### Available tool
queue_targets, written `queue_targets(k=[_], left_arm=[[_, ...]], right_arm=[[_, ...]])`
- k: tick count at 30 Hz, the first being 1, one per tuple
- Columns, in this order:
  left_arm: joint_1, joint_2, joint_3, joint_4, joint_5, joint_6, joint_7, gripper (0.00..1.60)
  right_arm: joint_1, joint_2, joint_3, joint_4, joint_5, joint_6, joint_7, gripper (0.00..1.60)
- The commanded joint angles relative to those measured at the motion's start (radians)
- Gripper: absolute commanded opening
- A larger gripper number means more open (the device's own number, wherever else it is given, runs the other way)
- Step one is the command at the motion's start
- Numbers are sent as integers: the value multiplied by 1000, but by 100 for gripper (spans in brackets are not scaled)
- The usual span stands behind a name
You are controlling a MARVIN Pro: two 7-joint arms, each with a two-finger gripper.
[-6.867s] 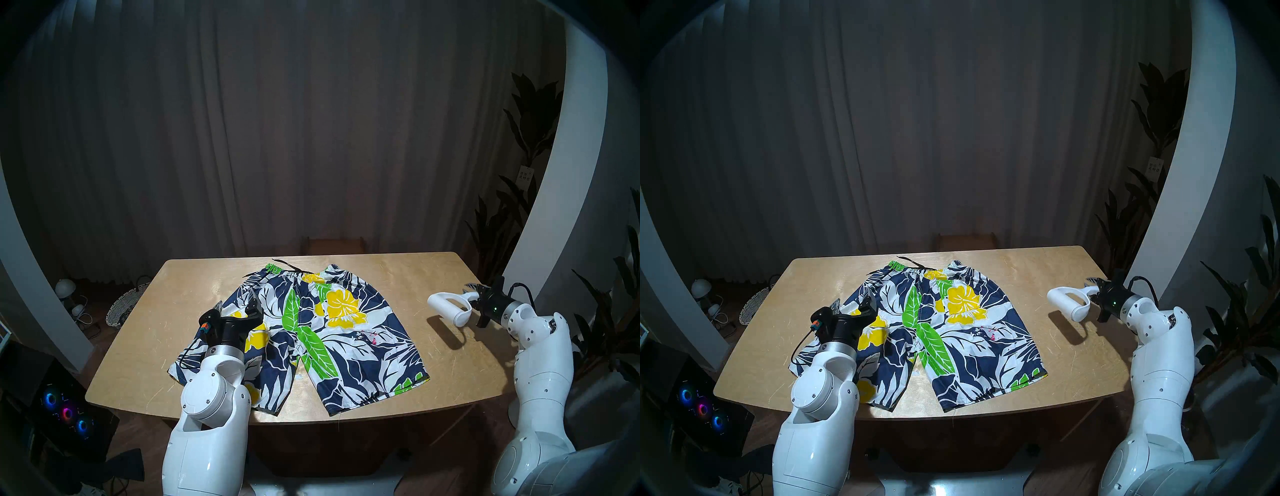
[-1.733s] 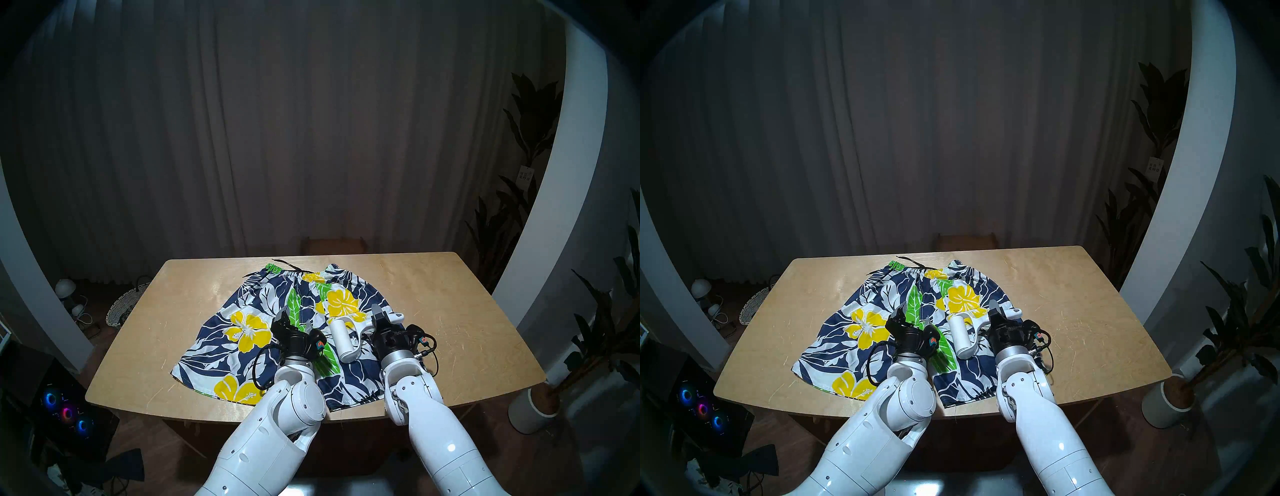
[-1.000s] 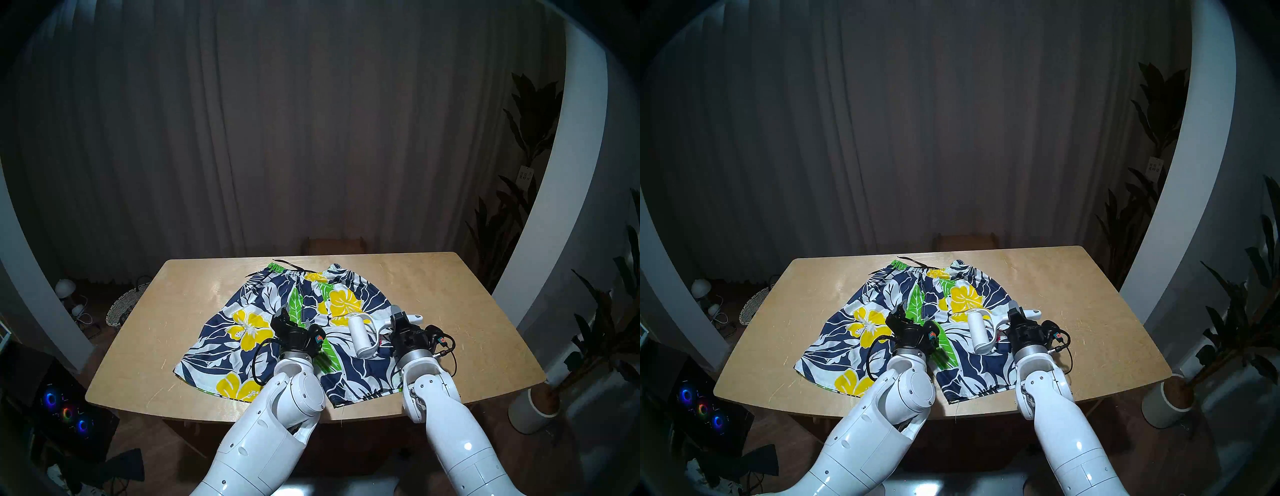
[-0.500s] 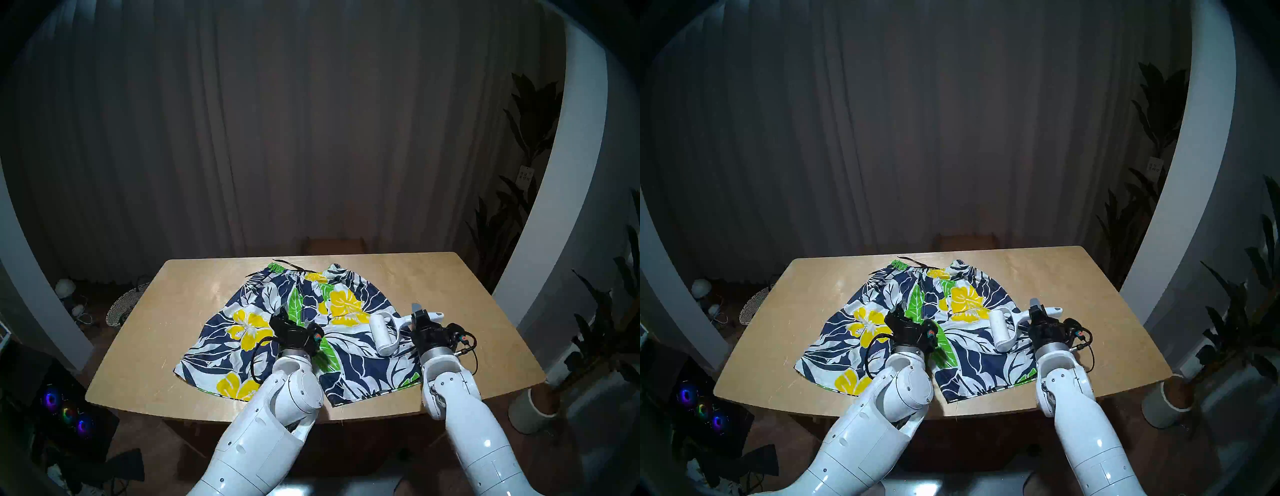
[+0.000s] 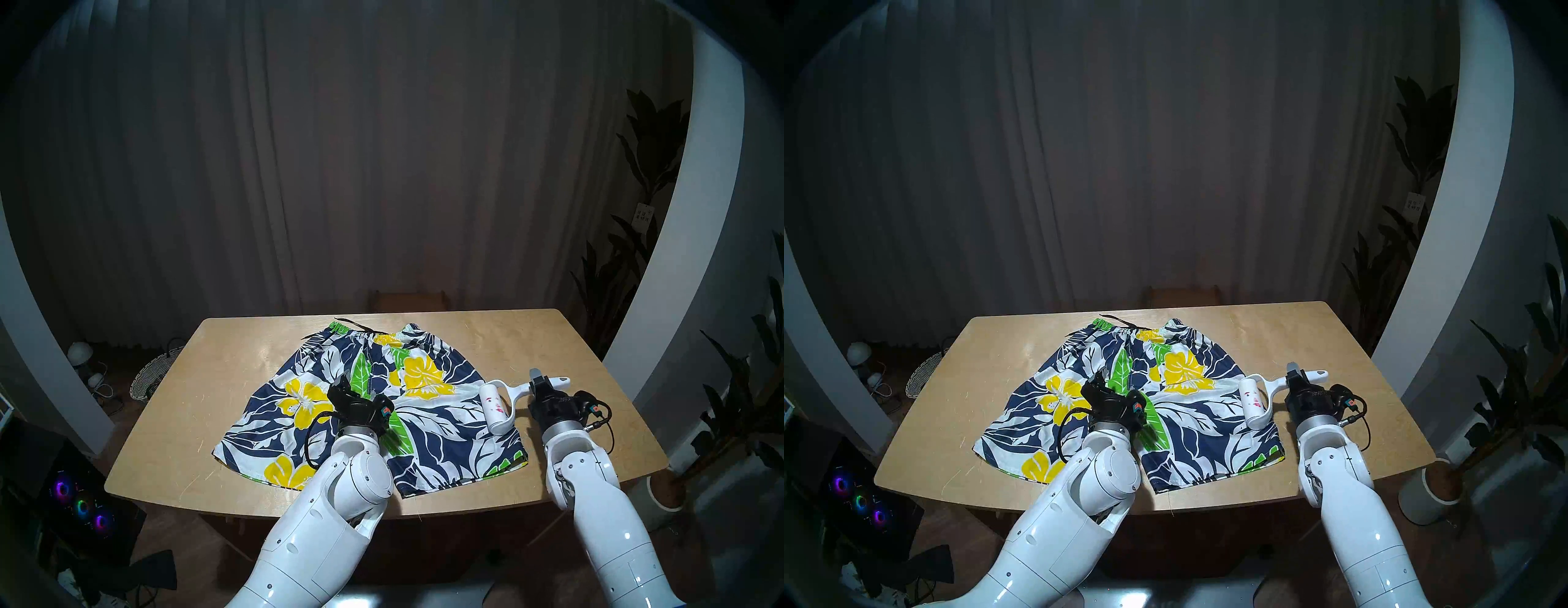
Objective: Remove lint and debris from pants with a lint roller
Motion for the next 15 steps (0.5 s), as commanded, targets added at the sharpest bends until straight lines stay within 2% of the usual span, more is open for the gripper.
queue_targets(k=[1,7,9,10,12,15], left_arm=[[30,35,4,1,5,-17,-5,160],[38,40,6,-19,-10,-32,-18,160],[50,39,-5,-50,-45,-76,-27,160],[60,41,-10,-74,-75,-120,-37,160],[68,43,-2,-119,-112,-150,-46,160],[73,51,7,-161,-126,-195,-43,160]], right_arm=[[-20,36,51,-27,1,-8,4,0],[-8,37,90,-23,15,-7,1,0],[-1,31,104,-19,32,-7,-6,0],[4,28,112,-15,42,-7,-9,0],[11,29,123,-10,50,-9,-13,0],[25,25,141,-9,72,-9,-25,0]])
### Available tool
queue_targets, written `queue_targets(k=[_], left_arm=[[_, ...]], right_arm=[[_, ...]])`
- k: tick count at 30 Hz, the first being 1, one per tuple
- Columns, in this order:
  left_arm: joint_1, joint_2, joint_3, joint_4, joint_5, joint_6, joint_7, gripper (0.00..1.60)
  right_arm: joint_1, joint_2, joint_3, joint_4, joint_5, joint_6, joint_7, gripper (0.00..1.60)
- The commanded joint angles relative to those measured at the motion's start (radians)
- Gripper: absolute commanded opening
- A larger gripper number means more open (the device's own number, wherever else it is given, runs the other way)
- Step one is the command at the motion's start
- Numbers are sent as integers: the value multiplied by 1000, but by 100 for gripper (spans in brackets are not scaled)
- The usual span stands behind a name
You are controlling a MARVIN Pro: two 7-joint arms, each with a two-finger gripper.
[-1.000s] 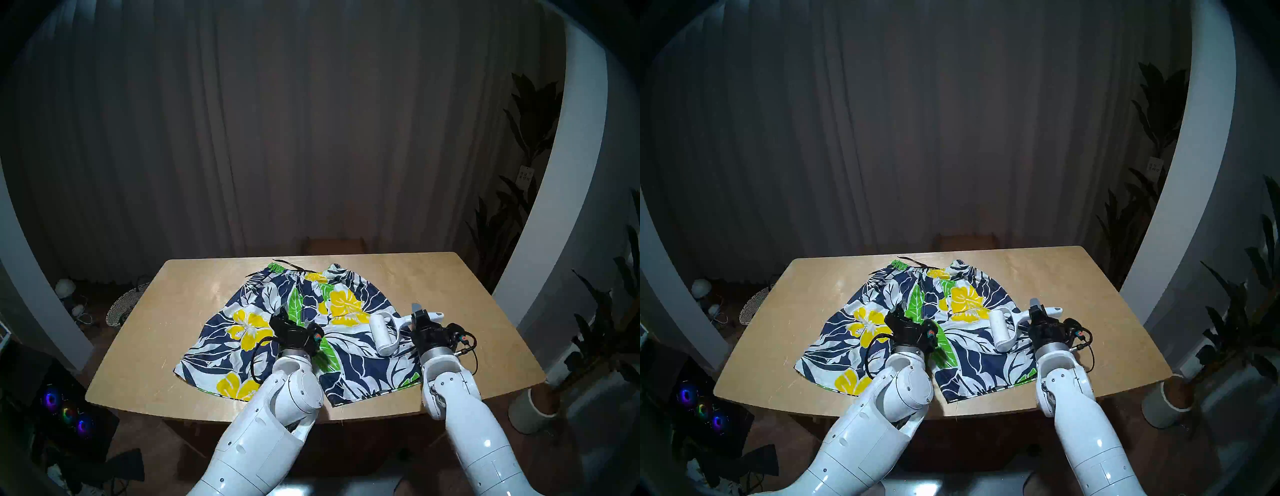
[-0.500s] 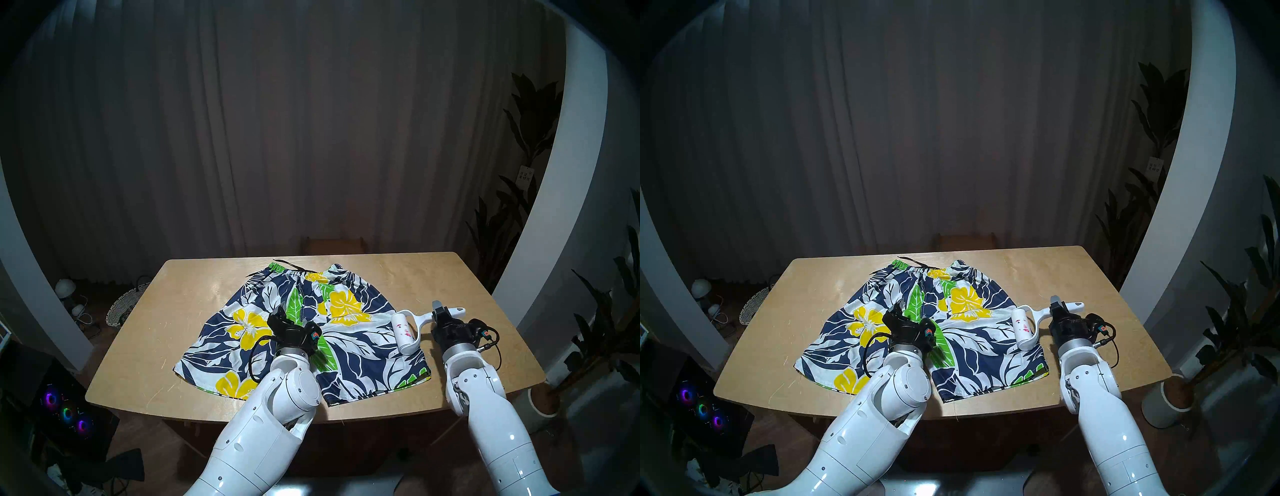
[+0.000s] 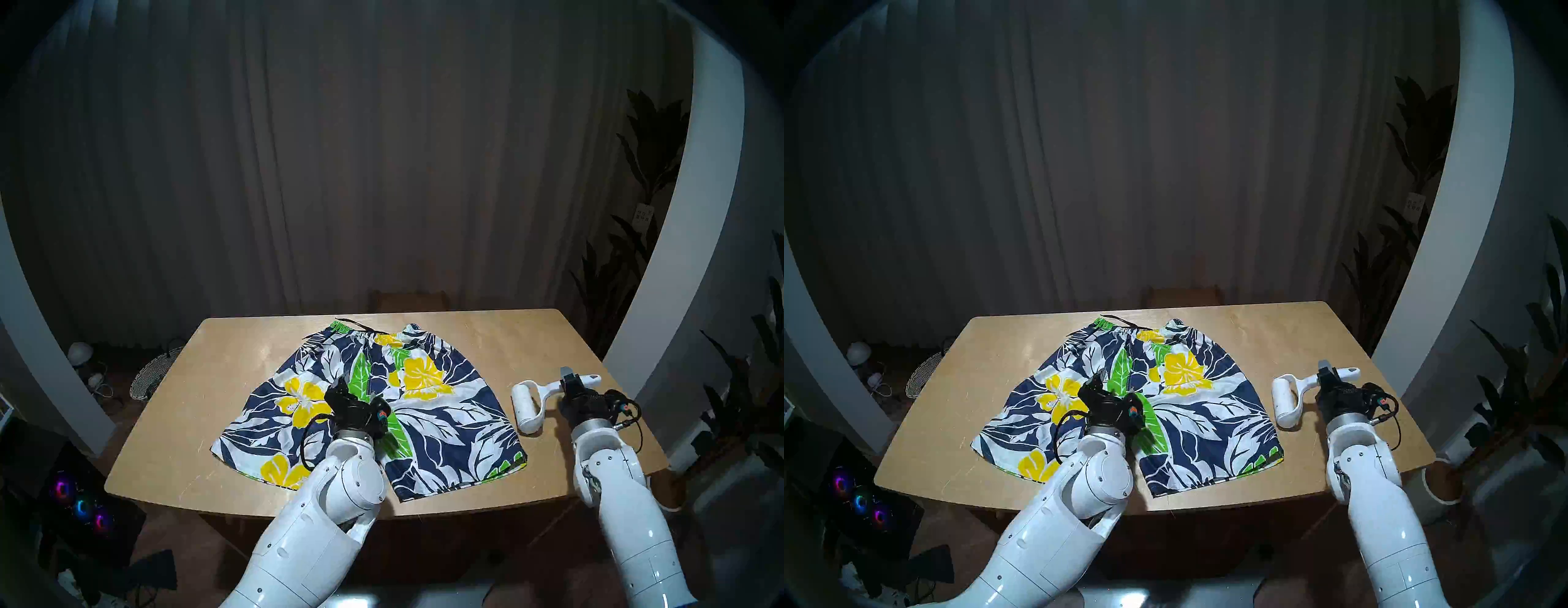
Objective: Remove lint and debris from pants with a lint roller
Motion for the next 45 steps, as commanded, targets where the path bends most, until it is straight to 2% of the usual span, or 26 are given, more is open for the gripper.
queue_targets(k=[1,2,8,14,18,22,25,32,36,40,43,45], left_arm=[[28,11,11,-113,-56,-117,2,160],[36,20,8,-128,-61,-143,-3,160],[46,23,-1,-151,-90,-183,6,160],[48,4,-46,-240,-167,-247,29,160],[60,10,-81,-279,-199,-239,36,160],[81,11,-92,-271,-229,-214,20,160],[99,32,-76,-263,-238,-203,-15,160],[117,77,-8,-226,-180,-165,-67,160],[99,86,22,-203,-141,-145,-77,160],[91,80,38,-181,-118,-144,-65,160],[92,76,42,-172,-116,-164,-51,160],[106,66,28,-183,-152,-200,-42,160]], right_arm=[[42,-2,48,-7,40,-8,-16,0],[46,-1,53,-8,47,-6,-20,0],[59,17,82,-18,67,0,-42,0],[102,-8,114,-16,134,3,-82,0],[125,-34,119,-45,193,14,-108,0],[127,-61,105,-101,242,27,-134,0],[123,-73,85,-131,266,46,-146,0],[81,-105,26,-213,305,83,-174,0],[39,-112,-13,-263,293,91,-131,0],[-22,-103,-45,-314,241,77,-66,0],[-63,-114,-51,-332,216,50,-45,0],[-72,-125,-45,-324,217,38,-49,0]])
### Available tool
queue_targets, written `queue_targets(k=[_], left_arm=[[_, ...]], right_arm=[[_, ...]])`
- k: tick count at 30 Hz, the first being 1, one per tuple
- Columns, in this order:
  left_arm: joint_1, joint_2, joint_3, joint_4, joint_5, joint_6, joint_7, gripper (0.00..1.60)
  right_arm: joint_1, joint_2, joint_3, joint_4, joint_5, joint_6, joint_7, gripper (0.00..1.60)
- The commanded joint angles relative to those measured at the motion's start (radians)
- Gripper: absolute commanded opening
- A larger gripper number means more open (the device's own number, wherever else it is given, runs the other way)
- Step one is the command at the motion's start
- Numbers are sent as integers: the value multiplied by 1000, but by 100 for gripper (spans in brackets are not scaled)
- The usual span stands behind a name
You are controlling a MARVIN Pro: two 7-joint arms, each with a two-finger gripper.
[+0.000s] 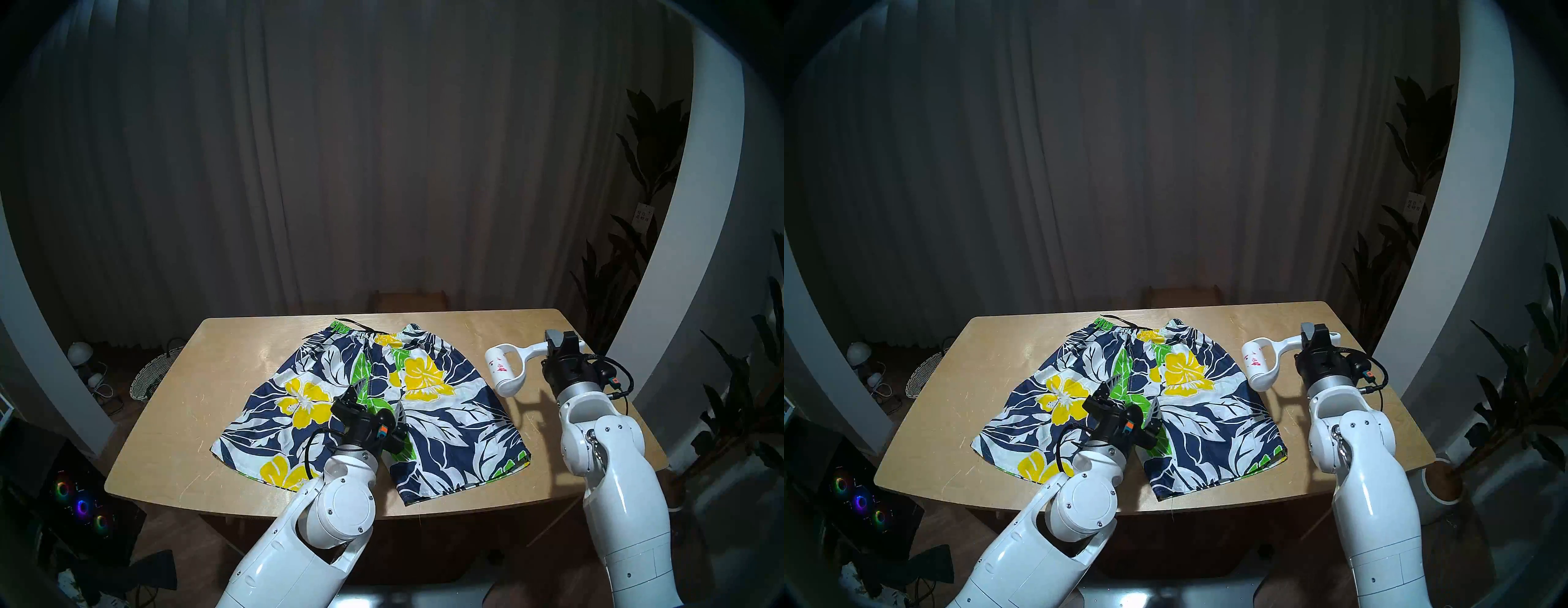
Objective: Remove lint and debris from pants with a lint roller
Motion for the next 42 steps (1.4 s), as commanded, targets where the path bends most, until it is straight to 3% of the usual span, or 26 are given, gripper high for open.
queue_targets(k=[1,8,15,21,26,35,42], left_arm=[[0,-21,-17,-31,-33,-79,38,160],[18,-58,-117,-145,-191,-173,71,160],[64,-41,-221,-206,-344,-221,58,160],[98,-30,-299,-222,-453,-229,46,160],[102,-47,-344,-201,-525,-231,50,160],[100,-44,-412,-199,-642,-237,17,160],[108,-36,-462,-196,-730,-228,-19,160]], right_arm=[[-76,-29,4,-50,-24,-48,42,0],[-1,-103,60,26,97,-81,-59,0],[88,-110,99,103,194,-86,-128,0],[156,-75,126,155,278,-53,-171,0],[193,4,142,187,349,43,-237,0],[278,98,160,274,389,159,-298,0],[358,172,147,408,432,256,-331,0]])
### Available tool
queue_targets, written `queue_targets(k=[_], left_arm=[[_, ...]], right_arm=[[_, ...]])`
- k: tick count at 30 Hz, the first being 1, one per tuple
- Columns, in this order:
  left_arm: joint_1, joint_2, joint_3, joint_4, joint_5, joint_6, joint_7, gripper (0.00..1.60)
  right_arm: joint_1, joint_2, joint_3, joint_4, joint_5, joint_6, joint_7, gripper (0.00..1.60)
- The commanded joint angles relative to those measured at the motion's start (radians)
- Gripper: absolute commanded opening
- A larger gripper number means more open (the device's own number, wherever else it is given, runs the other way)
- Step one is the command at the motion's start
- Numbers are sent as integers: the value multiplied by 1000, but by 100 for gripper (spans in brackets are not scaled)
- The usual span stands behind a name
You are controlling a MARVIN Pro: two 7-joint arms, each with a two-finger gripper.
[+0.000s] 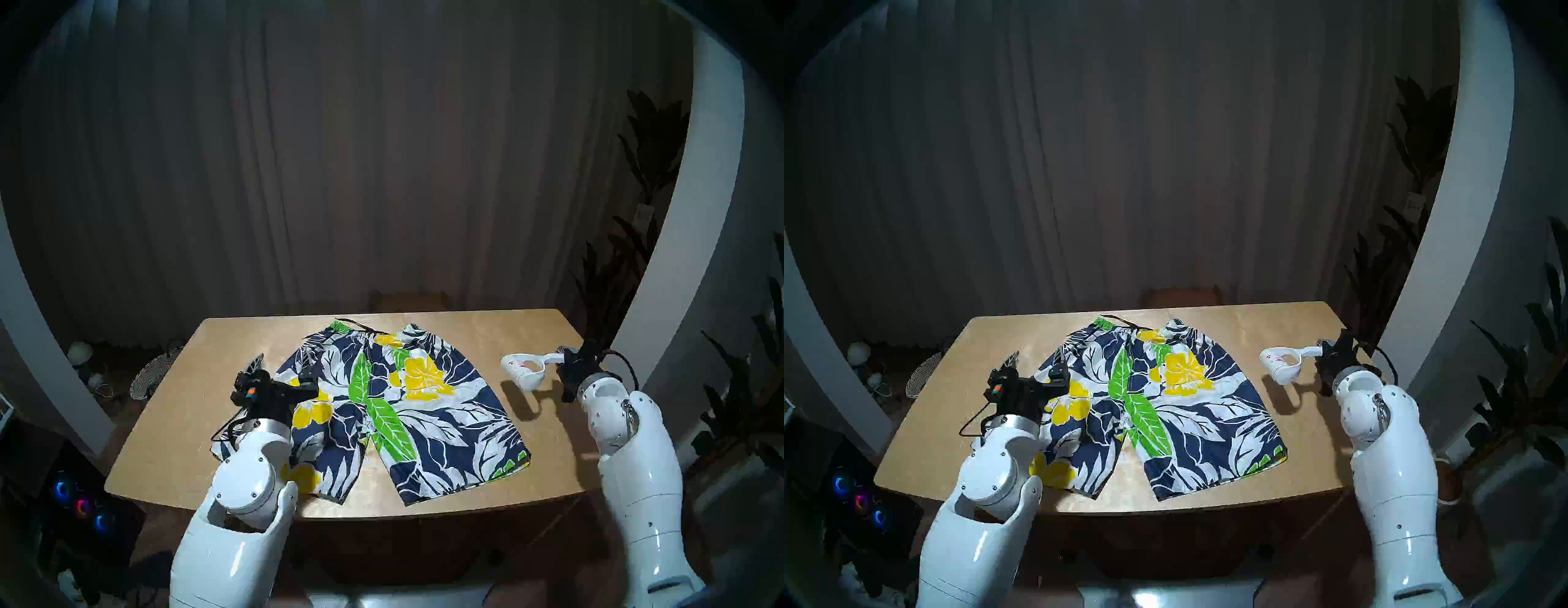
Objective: Remove lint and debris from pants with a lint roller
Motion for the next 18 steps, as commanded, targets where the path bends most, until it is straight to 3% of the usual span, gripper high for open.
queue_targets(k=[1,11,18], left_arm=[[-2,3,-39,-16,-66,-5,-27,160],[-3,8,-62,-1,-144,1,-60,160],[-9,12,-75,0,-217,5,-102,160]], right_arm=[[113,94,-11,71,38,85,-9,0],[204,122,-48,225,87,171,-14,0],[286,116,-77,382,98,190,46,0]])
